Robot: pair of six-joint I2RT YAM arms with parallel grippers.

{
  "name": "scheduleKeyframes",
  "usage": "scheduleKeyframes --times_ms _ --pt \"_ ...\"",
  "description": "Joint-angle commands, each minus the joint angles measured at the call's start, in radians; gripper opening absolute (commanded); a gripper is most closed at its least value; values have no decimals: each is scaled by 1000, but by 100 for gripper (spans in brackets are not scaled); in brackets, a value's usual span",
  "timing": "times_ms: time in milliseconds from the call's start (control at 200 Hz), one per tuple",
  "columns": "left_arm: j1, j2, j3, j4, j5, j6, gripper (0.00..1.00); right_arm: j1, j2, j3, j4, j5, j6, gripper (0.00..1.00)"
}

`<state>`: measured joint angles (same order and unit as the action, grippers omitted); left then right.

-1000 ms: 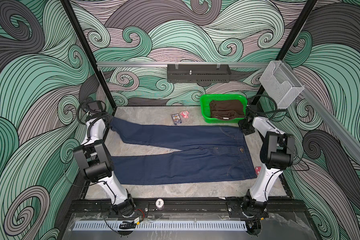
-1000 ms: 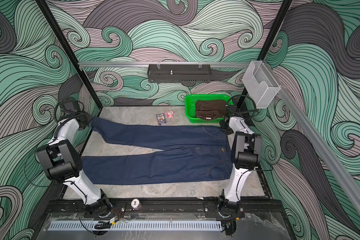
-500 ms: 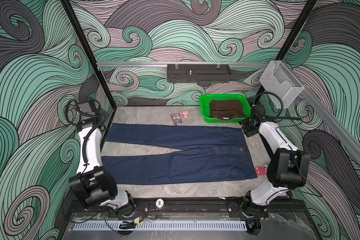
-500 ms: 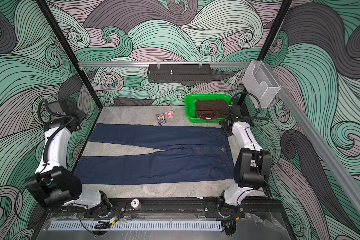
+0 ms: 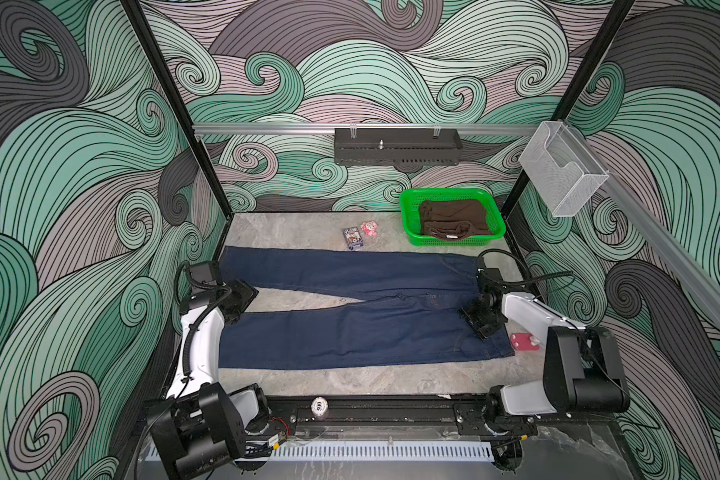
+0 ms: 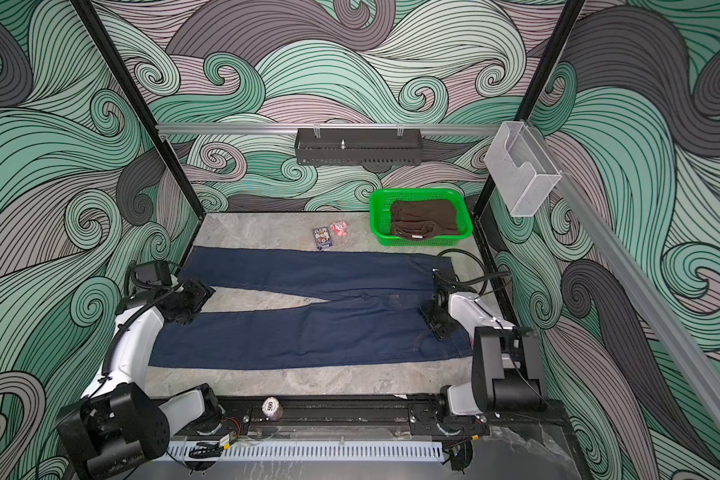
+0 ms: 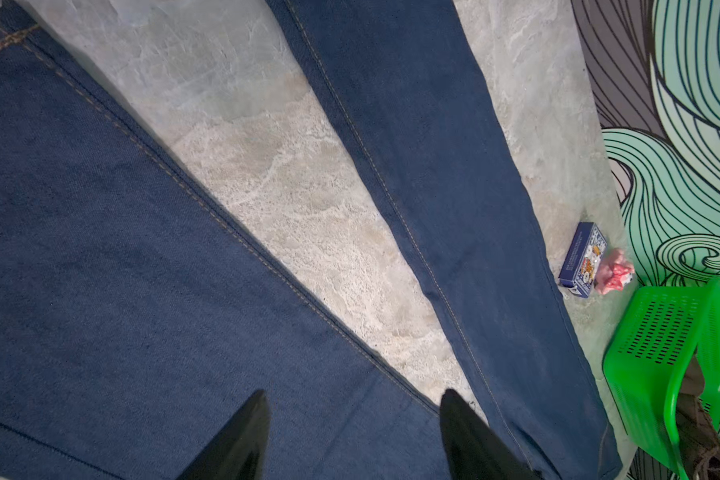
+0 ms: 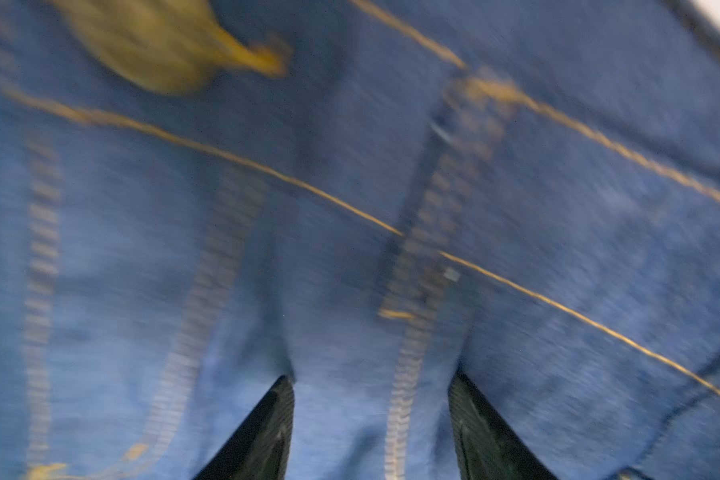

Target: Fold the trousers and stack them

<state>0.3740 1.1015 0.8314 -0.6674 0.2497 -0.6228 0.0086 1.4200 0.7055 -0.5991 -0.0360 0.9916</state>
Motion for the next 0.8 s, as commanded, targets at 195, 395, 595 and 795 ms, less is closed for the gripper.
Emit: scheduleKeyframes --times_ms 195,395,595,795 --pt "2 -52 -77 -73 -9 -43 72 4 -56 -95 -80 63 42 63" --pt "2 -139 -77 -173 2 -40 72 4 -196 -207 -95 56 61 63" --pt "0 -307 -70 -199 40 -61 72 4 -446 -185 -210 88 41 63" --pt "0 -444 -55 -225 22 -71 72 3 -572 -68 -313 108 -19 63"
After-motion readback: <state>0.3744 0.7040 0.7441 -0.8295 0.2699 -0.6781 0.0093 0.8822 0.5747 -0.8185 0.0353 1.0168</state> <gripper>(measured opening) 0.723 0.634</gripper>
